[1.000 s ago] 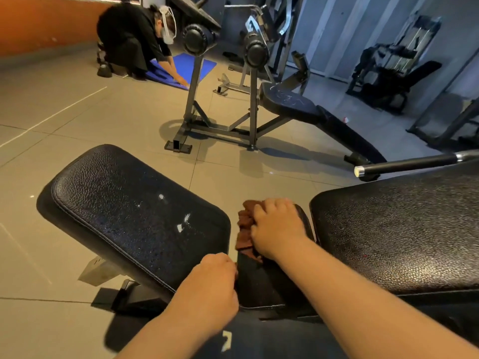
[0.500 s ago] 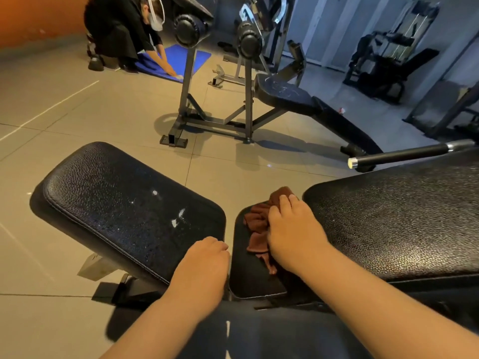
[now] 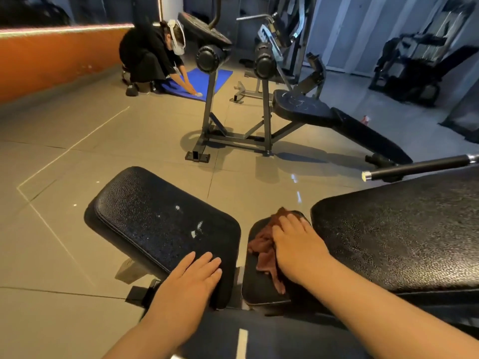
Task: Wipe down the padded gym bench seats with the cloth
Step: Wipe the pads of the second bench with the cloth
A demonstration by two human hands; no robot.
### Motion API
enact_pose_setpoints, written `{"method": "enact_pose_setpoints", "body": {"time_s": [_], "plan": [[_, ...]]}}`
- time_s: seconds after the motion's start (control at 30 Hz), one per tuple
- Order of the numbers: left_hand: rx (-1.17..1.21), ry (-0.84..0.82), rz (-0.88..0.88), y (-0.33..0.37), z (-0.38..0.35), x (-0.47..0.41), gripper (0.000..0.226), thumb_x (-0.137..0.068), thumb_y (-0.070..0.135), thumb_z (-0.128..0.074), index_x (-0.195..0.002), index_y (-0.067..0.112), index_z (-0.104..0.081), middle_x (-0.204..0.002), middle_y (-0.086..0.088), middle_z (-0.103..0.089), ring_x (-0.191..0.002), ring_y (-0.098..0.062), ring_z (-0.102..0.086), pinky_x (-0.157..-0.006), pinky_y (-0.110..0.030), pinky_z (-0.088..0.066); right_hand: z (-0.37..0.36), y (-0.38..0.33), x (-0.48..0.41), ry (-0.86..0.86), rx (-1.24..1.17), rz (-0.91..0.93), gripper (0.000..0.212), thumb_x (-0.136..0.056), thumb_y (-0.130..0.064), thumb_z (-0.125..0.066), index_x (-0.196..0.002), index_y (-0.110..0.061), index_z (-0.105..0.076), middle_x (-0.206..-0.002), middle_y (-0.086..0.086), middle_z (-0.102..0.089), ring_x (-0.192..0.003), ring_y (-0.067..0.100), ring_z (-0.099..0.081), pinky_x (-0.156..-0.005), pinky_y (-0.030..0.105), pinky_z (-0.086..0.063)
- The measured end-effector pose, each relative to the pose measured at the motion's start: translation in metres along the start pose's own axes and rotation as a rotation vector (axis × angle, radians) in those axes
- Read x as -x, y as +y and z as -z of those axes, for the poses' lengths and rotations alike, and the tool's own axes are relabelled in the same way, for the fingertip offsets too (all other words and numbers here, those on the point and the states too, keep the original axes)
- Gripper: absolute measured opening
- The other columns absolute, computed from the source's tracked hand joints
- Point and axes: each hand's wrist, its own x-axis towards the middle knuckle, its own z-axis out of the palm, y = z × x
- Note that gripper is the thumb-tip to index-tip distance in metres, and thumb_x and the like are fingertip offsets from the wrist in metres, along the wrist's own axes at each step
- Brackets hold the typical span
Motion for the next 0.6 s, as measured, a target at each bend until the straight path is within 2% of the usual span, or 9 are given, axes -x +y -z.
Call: {"method": "enact_pose_setpoints", "body": {"time_s": [0.07, 0.1, 0.23, 0.3, 0.4, 0.47, 0.5, 0.57, 0.6], "plan": [[-0.003, -0.057, -0.029, -0.008, 0.0, 0.001, 0.065, -0.065, 0.018, -0.082, -0.127, 0.033, -0.066, -0.139, 0.009, -0.059, -0.131, -0.011, -0.053, -0.11, -0.038, -0.03, -0.005, -0.01, -0.026, -0.024, 0.008, -0.066, 0.059, -0.103, -0.028, -0.032, -0.157, -0.006, -0.023, -0.166, 0.018, -0.015, -0.153, 0.035, -0.01, -0.125, 0.049, -0.005], [-0.02, -0.07, -0.05, -0.012, -0.002, -0.001, 0.061, -0.064, 0.025, -0.084, -0.122, 0.035, -0.069, -0.134, 0.011, -0.063, -0.126, -0.01, -0.057, -0.107, -0.039, -0.036, -0.01, -0.019, -0.037, -0.028, 0.014, -0.058, 0.06, -0.102, -0.03, -0.034, -0.156, -0.006, -0.026, -0.164, 0.018, -0.019, -0.151, 0.037, -0.014, -0.125, 0.05, -0.006], [-0.057, 0.002, -0.073, -0.014, -0.006, -0.003, 0.047, -0.074, 0.036, -0.076, -0.121, 0.037, -0.07, -0.132, 0.014, -0.064, -0.125, -0.009, -0.058, -0.115, -0.035, -0.034, -0.022, -0.035, -0.051, 0.004, 0.086, 0.095, 0.053, -0.102, -0.037, -0.037, -0.151, -0.015, -0.039, -0.155, 0.012, -0.037, -0.144, 0.034, -0.028, -0.122, 0.047, -0.014], [-0.072, -0.102, -0.037, -0.011, -0.002, -0.004, 0.058, -0.059, 0.04, -0.092, -0.114, 0.036, -0.074, -0.125, 0.014, -0.068, -0.117, -0.009, -0.064, -0.107, -0.034, -0.043, -0.019, -0.032, -0.041, -0.015, 0.109, 0.189, 0.051, -0.103, -0.041, -0.04, -0.149, -0.019, -0.042, -0.152, 0.008, -0.041, -0.14, 0.031, -0.032, -0.12, 0.044, -0.019], [-0.144, -0.196, 0.044, -0.007, 0.005, 0.007, 0.073, -0.046, 0.035, -0.097, -0.115, 0.033, -0.074, -0.124, 0.011, -0.069, -0.116, -0.01, -0.065, -0.101, -0.04, -0.038, -0.016, -0.026, -0.016, -0.095, 0.087, 0.267, 0.053, -0.103, -0.039, -0.044, -0.152, -0.021, -0.038, -0.156, 0.007, -0.037, -0.144, 0.03, -0.03, -0.122, 0.044, -0.018], [-0.159, -0.243, 0.082, 0.0, 0.01, 0.015, 0.085, -0.054, 0.025, -0.093, -0.132, 0.031, -0.062, -0.141, 0.008, -0.058, -0.132, -0.012, -0.051, -0.111, -0.04, -0.024, -0.008, -0.018, -0.003, -0.121, 0.049, 0.288, 0.051, -0.104, -0.036, -0.043, -0.152, -0.021, -0.039, -0.158, 0.007, -0.035, -0.144, 0.029, -0.03, -0.122, 0.044, -0.02], [-0.126, -0.212, 0.079, 0.001, 0.013, 0.017, 0.084, -0.071, 0.021, -0.084, -0.145, 0.03, -0.047, -0.155, 0.007, -0.042, -0.144, -0.012, -0.032, -0.116, -0.039, -0.01, -0.003, -0.012, 0.001, -0.119, 0.027, 0.278, 0.049, -0.104, -0.035, -0.042, -0.151, -0.02, -0.042, -0.157, 0.006, -0.037, -0.143, 0.028, -0.033, -0.121, 0.043, -0.023], [-0.061, -0.174, 0.074, 0.0, 0.02, 0.015, 0.067, -0.101, 0.014, -0.048, -0.158, 0.027, -0.015, -0.166, 0.007, -0.005, -0.152, -0.013, 0.004, -0.116, -0.035, 0.012, 0.004, 0.0, -0.003, -0.117, -0.007, 0.199, 0.046, -0.105, -0.033, -0.038, -0.148, -0.017, -0.045, -0.154, 0.008, -0.04, -0.141, 0.028, -0.035, -0.119, 0.043, -0.026], [-0.034, -0.143, 0.067, 0.0, 0.023, 0.012, 0.061, -0.105, 0.014, -0.038, -0.159, 0.026, -0.012, -0.167, 0.007, 0.0, -0.153, -0.013, 0.007, -0.118, -0.034, 0.013, 0.007, 0.008, -0.013, -0.106, 0.005, 0.135, 0.047, -0.104, -0.032, -0.037, -0.147, -0.015, -0.046, -0.153, 0.01, -0.04, -0.139, 0.029, -0.036, -0.118, 0.043, -0.027]]}}
